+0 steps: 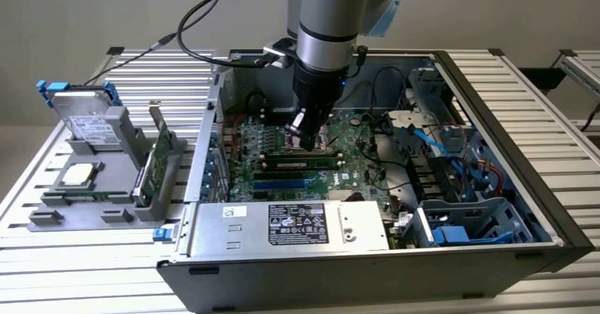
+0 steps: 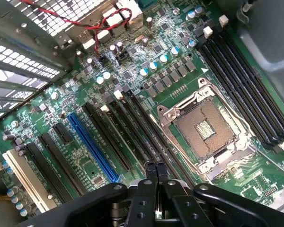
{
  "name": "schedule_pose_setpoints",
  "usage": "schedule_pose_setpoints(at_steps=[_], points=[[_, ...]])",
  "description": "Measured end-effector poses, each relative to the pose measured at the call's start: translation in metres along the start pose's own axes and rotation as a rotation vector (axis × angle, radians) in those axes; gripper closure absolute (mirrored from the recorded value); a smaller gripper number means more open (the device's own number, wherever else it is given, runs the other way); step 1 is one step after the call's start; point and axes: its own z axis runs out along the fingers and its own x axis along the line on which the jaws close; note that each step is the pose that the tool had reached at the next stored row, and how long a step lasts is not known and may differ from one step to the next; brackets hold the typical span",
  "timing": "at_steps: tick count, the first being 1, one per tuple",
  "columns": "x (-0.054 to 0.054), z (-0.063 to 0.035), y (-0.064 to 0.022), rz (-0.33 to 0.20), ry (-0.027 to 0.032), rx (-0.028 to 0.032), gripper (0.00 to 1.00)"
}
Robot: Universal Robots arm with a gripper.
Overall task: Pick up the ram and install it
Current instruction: 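Press down the ram until it locks into place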
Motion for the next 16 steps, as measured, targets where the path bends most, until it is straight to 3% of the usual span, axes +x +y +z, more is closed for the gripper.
schedule_pose_setpoints(at_steps=[16], points=[[0.0000,0.0000,0.0000,0.244,-0.0155,-0.0061,0.90]])
